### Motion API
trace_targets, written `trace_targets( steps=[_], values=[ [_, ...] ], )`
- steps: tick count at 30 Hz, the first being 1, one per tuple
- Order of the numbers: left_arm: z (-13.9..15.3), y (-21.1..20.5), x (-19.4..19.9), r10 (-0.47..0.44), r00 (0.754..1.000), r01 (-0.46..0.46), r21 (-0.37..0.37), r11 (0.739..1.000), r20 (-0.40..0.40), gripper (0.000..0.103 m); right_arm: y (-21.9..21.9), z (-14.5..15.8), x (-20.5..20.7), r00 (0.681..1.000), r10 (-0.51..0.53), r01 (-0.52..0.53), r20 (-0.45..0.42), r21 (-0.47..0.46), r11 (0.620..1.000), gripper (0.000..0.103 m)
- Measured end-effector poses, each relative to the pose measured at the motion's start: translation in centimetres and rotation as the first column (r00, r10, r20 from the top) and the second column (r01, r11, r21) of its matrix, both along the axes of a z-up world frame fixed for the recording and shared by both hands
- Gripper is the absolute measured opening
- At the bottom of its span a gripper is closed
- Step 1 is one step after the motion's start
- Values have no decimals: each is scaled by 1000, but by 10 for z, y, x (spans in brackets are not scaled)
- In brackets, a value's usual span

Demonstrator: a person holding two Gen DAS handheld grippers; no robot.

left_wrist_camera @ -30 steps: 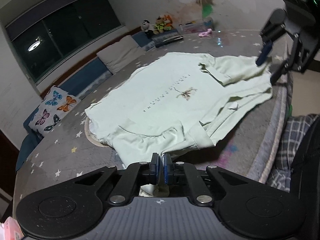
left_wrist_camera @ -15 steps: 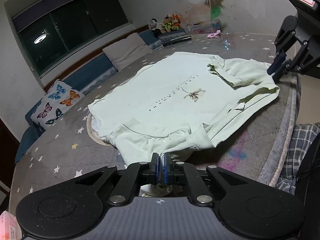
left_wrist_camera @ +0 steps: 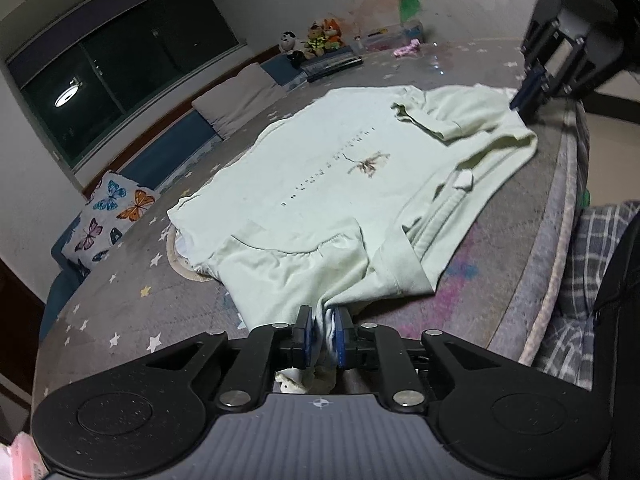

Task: Fold clothes
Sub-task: 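Grasp the shirt edge with the left gripper while the right gripper grasps it too, then lift the pale green shirt with both grippers and flip it over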

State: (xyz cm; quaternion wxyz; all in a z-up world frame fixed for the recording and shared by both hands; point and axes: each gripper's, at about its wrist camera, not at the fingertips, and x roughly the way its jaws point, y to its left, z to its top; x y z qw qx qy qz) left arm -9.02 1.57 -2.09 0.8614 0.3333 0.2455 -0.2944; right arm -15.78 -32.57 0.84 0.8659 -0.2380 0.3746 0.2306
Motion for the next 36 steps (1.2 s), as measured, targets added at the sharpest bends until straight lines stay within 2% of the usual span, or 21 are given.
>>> trace_targets(
  steps=[5, 12, 18, 23, 25, 29, 36],
  values=[
    [2, 0, -3, 6, 1000, -6, -11, 1000, 11, 6, 1, 7, -4, 999, -19, 18, 36, 15, 1000, 5],
    [27, 7, -16, 68, 995, -61, -91, 994, 73, 4, 1, 33, -22, 989, -36, 30, 146, 44, 999, 5],
    [64, 17, -48, 125, 982, -97, -185, 978, 144, 4, 2, 67, -50, 967, -39, 22, 251, 68, 997, 4],
    [104, 22, -66, 159, 957, -88, -279, 956, 242, 3, 2, 99, -69, 941, -49, 23, 335, 80, 997, 4],
    [111, 19, -60, 168, 948, -85, -292, 952, 270, 3, 0, 108, -63, 933, -62, 31, 354, 93, 995, 4],
    [114, 10, -29, 185, 944, -100, -297, 950, 273, 3, -2, 113, -40, 928, -64, 34, 368, 87, 996, 4],
    [108, -6, 57, 217, 950, -148, -289, 946, 225, 3, -4, 110, 38, 934, -73, 48, 349, 79, 996, 4]
  ],
)
